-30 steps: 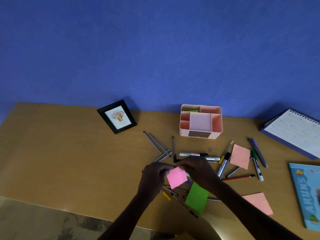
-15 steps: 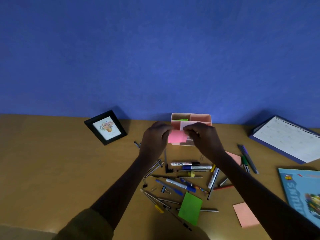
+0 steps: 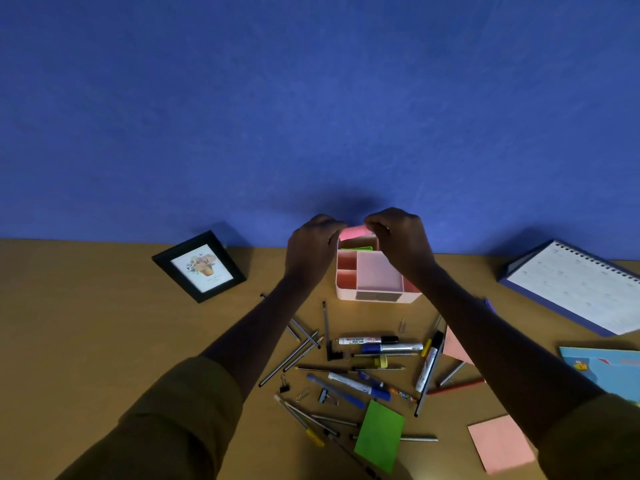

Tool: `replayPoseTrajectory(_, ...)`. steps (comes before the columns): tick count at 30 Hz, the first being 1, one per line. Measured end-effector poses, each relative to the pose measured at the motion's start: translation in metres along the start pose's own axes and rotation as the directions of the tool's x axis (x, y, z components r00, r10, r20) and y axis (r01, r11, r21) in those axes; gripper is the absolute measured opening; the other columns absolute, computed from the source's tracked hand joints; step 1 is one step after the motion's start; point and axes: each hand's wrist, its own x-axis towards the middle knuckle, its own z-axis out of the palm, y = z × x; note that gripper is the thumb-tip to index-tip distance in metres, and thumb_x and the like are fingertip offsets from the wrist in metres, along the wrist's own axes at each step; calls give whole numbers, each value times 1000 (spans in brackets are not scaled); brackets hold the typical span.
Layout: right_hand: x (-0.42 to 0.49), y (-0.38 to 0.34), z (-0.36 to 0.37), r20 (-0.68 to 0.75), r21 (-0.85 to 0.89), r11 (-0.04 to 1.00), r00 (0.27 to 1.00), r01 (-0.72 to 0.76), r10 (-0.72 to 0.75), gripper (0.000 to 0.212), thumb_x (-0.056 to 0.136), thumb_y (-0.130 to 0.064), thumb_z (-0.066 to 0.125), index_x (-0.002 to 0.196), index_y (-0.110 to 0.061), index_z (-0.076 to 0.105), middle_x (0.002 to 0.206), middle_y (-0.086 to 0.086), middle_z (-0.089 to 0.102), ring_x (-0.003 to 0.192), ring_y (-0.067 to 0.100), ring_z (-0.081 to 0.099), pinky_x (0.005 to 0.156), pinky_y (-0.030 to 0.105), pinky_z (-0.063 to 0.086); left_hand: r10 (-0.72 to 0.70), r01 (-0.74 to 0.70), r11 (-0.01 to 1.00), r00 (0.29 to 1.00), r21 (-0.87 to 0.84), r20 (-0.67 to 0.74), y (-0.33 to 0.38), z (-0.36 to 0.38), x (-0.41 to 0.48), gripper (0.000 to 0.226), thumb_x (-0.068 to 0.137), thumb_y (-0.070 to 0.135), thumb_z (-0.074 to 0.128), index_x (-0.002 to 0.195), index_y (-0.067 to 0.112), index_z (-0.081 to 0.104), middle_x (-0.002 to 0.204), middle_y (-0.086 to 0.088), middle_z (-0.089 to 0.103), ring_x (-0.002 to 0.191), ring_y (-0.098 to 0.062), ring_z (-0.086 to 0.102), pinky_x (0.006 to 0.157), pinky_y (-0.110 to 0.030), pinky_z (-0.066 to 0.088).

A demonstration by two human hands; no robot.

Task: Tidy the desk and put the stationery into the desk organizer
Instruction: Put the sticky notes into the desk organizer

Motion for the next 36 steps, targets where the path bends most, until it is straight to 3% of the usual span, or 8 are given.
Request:
replayPoseTrajectory(6, -3, 21, 22, 99, -29, 997, 993, -67, 70, 12, 100, -4, 69, 97, -9, 79, 95, 5, 79, 84, 19, 73, 78, 43, 63, -17, 15, 999, 997, 31, 70, -16, 24, 4, 24, 102, 17, 60, 109, 17, 83, 103, -2, 79, 85, -20, 75, 68, -31, 61)
replayPoseTrajectory(10, -8, 29, 33, 190, -100, 984, 969, -144, 161, 14, 100, -7, 68, 97, -14, 79, 98, 1, 79, 86, 17, 73, 80, 40, 64, -16, 7, 997, 993, 74, 119, -22, 38, 7, 20, 102, 17, 64, 109, 20, 83, 104, 1, 79, 86, -18, 75, 68, -23, 51)
replayPoseTrajectory(14, -12, 33, 39, 229, -196, 964, 948, -179, 222, 16, 101, -7, 67, 98, -16, 80, 101, 1, 80, 88, 20, 74, 77, 39, 64, -24, 6, 994, 984, 105, 175, -27, 50, 5, 17, 101, 14, 68, 108, 19, 84, 102, 0, 80, 84, -19, 76, 68, -27, 57)
replayPoseTrajectory(21, -14, 39, 48, 292, -258, 954, 930, -150, 225, 27, 100, -6, 69, 120, -20, 81, 119, 1, 80, 101, 19, 76, 81, 32, 62, -17, -21, 985, 975, 169, 220, -29, 64, -3, 14, 96, 16, 78, 109, 20, 83, 102, -1, 80, 84, -20, 78, 68, -26, 56)
replayPoseTrajectory(29, -18, 41, 60, 301, -284, 926, 895, -247, 330, 36, 100, -11, 70, 133, -23, 73, 126, 0, 76, 103, 19, 75, 78, 32, 65, -67, 22, 982, 970, 189, 234, -30, 70, -6, 20, 101, 23, 71, 118, 20, 80, 115, 1, 78, 93, -16, 77, 76, -26, 61)
replayPoseTrajectory(36, -23, 27, 35, 190, -185, 966, 957, -182, 217, 32, 94, 0, 74, 121, -16, 78, 123, 4, 78, 108, 24, 75, 84, 39, 65, -140, 132, 989, 982, 67, 124, -16, 59, -10, 21, 103, 14, 66, 118, 17, 80, 115, -1, 79, 97, -17, 77, 79, -31, 64)
